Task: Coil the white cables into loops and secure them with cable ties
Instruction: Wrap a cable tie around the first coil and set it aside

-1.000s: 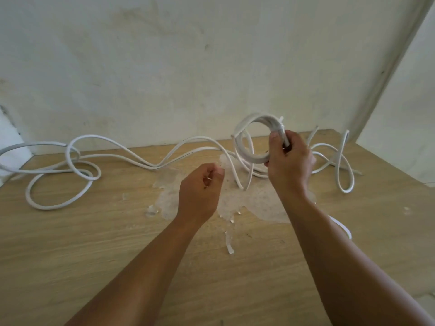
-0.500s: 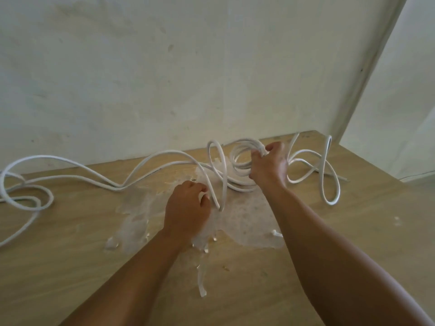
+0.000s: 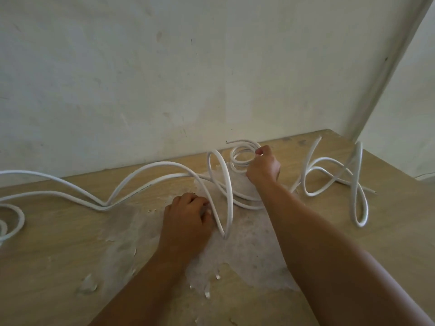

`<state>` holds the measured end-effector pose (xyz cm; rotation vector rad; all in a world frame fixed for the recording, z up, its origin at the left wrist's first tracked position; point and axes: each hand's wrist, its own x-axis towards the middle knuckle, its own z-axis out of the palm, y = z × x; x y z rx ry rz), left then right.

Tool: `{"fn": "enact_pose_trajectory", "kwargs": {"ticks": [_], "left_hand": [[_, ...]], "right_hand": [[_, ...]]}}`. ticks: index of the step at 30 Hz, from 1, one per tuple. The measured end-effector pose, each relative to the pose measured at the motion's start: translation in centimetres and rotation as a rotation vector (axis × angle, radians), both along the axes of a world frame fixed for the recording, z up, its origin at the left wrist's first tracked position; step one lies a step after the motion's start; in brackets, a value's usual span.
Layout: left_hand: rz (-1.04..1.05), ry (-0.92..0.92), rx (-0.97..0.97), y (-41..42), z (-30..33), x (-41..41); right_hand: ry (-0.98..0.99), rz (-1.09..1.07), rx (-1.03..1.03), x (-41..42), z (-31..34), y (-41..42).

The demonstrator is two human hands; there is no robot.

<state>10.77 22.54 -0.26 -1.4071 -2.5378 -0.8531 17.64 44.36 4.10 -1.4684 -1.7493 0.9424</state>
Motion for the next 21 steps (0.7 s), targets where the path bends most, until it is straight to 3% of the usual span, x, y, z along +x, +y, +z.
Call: {"fn": "enact_pose_trajectory", "kwargs": {"ticks": [7, 11, 15, 21], "left_hand": [[-0.006, -0.021, -0.022, 0.2, -0.1, -0.2], [0.002, -0.031, -0.031, 0.2, -0.1, -0.3], [0.001, -0.048, -0.033, 0.1, 0.0, -0.4], [0.0, -0.053, -0.05, 0.1, 0.0, -0.4]], "right_hand": [[-0.202, 0.016, 0.102, -1.1, -0.7, 1.5], [-0.414, 0.133, 0.369, -1.2, -1.7, 1.4], [-0.453, 0.24, 0.338, -1.8, -1.4, 0.4], [-0.574, 0.238, 0.356, -1.6, -0.3, -0.2]]}}
